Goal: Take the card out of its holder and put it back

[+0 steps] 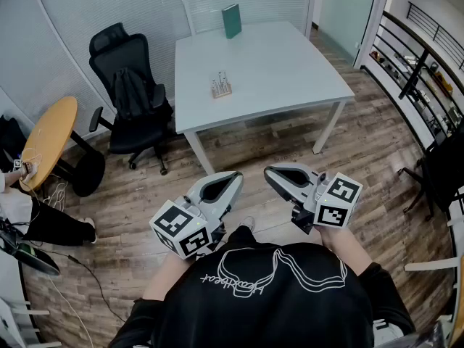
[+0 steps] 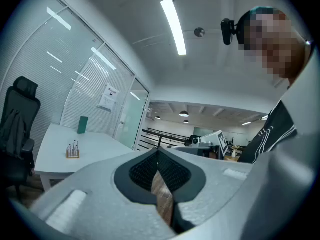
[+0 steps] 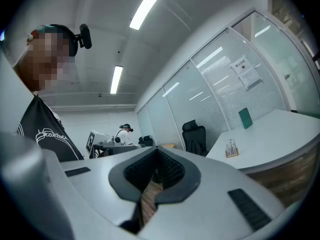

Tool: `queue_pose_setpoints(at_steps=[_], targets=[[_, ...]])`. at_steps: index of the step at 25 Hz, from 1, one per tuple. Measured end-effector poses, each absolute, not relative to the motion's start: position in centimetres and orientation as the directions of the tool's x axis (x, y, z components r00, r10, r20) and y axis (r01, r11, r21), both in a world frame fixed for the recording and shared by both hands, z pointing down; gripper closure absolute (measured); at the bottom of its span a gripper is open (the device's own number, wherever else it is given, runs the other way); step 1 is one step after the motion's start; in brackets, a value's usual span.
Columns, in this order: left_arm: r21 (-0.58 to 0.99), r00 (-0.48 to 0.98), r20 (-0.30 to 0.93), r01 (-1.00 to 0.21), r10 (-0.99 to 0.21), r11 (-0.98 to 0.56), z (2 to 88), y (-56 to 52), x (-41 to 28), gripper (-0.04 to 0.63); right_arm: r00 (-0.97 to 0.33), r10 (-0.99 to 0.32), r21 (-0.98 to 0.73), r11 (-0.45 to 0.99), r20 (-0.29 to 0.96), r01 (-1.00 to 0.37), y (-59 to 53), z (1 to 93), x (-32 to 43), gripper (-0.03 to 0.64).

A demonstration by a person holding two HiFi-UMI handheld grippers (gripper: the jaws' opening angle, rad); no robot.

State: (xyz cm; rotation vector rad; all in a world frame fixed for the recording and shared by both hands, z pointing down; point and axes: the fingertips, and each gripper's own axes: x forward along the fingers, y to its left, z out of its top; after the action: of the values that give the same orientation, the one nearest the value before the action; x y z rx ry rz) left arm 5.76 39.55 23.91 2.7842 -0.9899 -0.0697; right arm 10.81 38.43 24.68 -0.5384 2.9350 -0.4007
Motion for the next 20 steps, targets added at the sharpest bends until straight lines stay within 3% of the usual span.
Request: queue_pose_setpoints(at_steps=[20], targets=[[0.228,0.786,0.022,-0.605,-0.617,-0.763,25.0,38.3,6.0,0.581,-0.927,-0.368,-0.286,0.898,-0.074,-0.334,37.2,25.4,10.7,0.607]])
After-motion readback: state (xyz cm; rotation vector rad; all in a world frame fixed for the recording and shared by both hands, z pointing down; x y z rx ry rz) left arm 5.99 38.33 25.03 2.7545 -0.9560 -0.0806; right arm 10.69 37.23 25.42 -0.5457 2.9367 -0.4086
